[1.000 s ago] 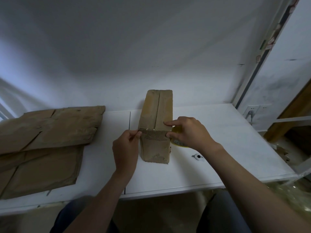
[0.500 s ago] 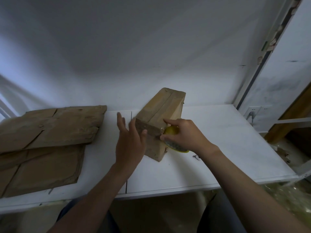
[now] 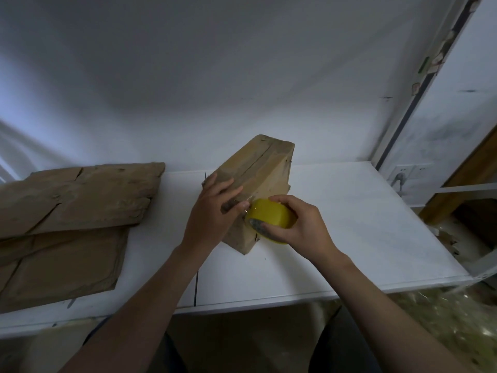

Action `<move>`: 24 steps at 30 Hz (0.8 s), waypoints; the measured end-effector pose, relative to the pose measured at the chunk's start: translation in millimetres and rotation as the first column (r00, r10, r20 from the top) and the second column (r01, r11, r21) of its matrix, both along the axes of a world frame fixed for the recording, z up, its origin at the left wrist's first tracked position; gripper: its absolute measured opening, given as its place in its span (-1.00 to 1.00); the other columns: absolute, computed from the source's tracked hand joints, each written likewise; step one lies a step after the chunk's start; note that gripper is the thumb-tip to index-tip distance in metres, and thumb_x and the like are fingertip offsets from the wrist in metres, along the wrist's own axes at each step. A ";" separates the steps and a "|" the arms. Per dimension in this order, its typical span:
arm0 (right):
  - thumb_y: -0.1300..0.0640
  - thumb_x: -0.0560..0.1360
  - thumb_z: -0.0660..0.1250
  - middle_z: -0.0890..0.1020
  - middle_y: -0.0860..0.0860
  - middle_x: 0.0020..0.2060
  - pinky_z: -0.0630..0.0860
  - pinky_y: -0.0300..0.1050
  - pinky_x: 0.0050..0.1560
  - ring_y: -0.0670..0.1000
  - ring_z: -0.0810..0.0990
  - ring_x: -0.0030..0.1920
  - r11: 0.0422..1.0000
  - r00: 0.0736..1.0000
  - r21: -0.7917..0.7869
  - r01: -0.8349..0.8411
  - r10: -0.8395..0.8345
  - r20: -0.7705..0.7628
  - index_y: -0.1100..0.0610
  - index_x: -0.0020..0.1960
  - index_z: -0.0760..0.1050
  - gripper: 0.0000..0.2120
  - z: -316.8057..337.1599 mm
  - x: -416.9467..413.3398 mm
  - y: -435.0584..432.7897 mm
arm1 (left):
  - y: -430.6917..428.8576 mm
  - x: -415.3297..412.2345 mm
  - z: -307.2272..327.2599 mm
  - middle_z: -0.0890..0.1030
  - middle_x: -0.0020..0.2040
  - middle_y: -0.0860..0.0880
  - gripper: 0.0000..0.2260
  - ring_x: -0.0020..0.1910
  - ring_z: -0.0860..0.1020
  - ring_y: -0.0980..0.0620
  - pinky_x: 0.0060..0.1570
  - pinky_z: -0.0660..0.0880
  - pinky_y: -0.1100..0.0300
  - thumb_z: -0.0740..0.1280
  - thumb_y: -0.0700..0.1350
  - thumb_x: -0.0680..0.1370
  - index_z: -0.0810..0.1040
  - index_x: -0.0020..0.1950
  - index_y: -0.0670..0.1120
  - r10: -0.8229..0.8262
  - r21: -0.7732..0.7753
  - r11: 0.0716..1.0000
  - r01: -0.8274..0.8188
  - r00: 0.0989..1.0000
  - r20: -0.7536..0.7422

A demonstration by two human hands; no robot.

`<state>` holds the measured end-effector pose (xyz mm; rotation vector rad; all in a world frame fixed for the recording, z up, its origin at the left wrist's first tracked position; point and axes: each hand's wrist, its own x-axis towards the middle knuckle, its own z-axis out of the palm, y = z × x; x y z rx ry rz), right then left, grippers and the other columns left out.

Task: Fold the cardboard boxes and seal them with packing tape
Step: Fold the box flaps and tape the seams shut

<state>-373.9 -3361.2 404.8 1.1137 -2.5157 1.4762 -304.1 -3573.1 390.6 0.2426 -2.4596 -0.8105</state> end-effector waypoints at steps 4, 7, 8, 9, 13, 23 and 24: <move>-0.13 0.33 0.63 0.69 -0.11 0.09 0.53 -0.25 0.04 -0.11 0.62 0.05 0.992 0.989 0.106 0.071 -0.056 -0.138 0.01 0.22 0.63 -0.48 12.3 3.9 -8.0 | -3.6 1.2 0.5 0.50 0.43 0.08 -0.55 0.56 0.20 0.07 0.39 0.23 0.16 0.32 0.19 0.54 0.61 0.35 0.01 -0.018 0.019 1.000 0.018 1.000 -0.015; -0.13 0.36 0.59 0.70 -0.07 0.09 0.44 -0.27 0.01 -0.02 0.63 0.07 0.966 0.983 0.224 0.130 -0.096 -0.159 0.01 0.24 0.64 -0.50 13.1 3.9 -10.2 | -4.0 0.6 0.1 0.50 0.42 0.08 -0.52 0.56 0.20 0.08 0.40 0.23 0.14 0.31 0.24 0.53 0.61 0.34 0.01 -0.020 0.018 1.000 0.020 1.000 -0.017; -0.14 0.37 0.57 0.69 -0.07 0.10 0.42 -0.27 0.01 0.00 0.63 0.08 0.950 0.983 0.278 0.140 -0.099 -0.156 0.00 0.25 0.63 -0.50 11.1 3.1 -10.8 | -4.4 0.4 0.2 0.50 0.42 0.09 -0.50 0.56 0.21 0.09 0.40 0.22 0.14 0.31 0.26 0.52 0.61 0.34 0.01 -0.019 0.017 1.000 0.020 1.000 -0.017; -0.15 0.38 0.56 0.69 -0.07 0.11 0.40 -0.28 0.01 0.01 0.63 0.08 0.936 0.982 0.320 0.148 -0.102 -0.158 -0.01 0.27 0.62 -0.50 8.7 2.2 -11.2 | -5.0 0.1 -0.1 0.50 0.42 0.09 -0.50 0.55 0.22 0.09 0.39 0.22 0.15 0.33 0.26 0.52 0.61 0.34 0.01 -0.018 0.012 1.000 0.019 1.000 -0.019; -0.17 0.39 0.54 0.69 -0.04 0.14 0.40 -0.25 0.02 0.04 0.63 0.10 0.916 0.980 0.362 0.174 -0.123 -0.158 0.00 0.30 0.60 -0.46 4.0 -2.4 -18.5 | -4.2 -0.5 -3.6 0.53 0.39 0.09 -0.53 0.54 0.25 0.09 0.37 0.23 0.18 0.35 0.25 0.52 0.63 0.30 0.00 -0.001 -0.008 1.000 0.001 0.999 -0.053; -0.22 0.36 0.54 0.66 -0.06 0.13 0.38 -0.25 0.00 -0.02 0.56 0.10 0.916 0.994 0.390 0.096 -0.068 -0.086 -0.02 0.30 0.57 -0.43 5.1 -10.9 -38.4 | -2.2 -6.9 -8.1 0.62 0.22 0.04 -0.61 0.43 0.41 -0.01 0.03 0.62 -0.06 0.52 0.21 0.41 0.61 0.09 -0.01 0.128 -0.170 0.975 -0.145 0.986 -0.106; -0.22 0.34 0.57 0.66 -0.08 0.14 0.39 -0.25 0.02 -0.06 0.54 0.07 0.927 0.998 0.370 0.061 -0.044 -0.054 -0.02 0.31 0.57 -0.40 4.4 -10.8 -35.3 | -2.7 -7.7 -9.1 0.62 0.22 0.04 -0.63 0.43 0.43 -0.02 -0.02 0.63 -0.04 0.50 0.21 0.43 0.60 0.08 -0.01 0.121 -0.186 0.972 -0.141 0.986 -0.114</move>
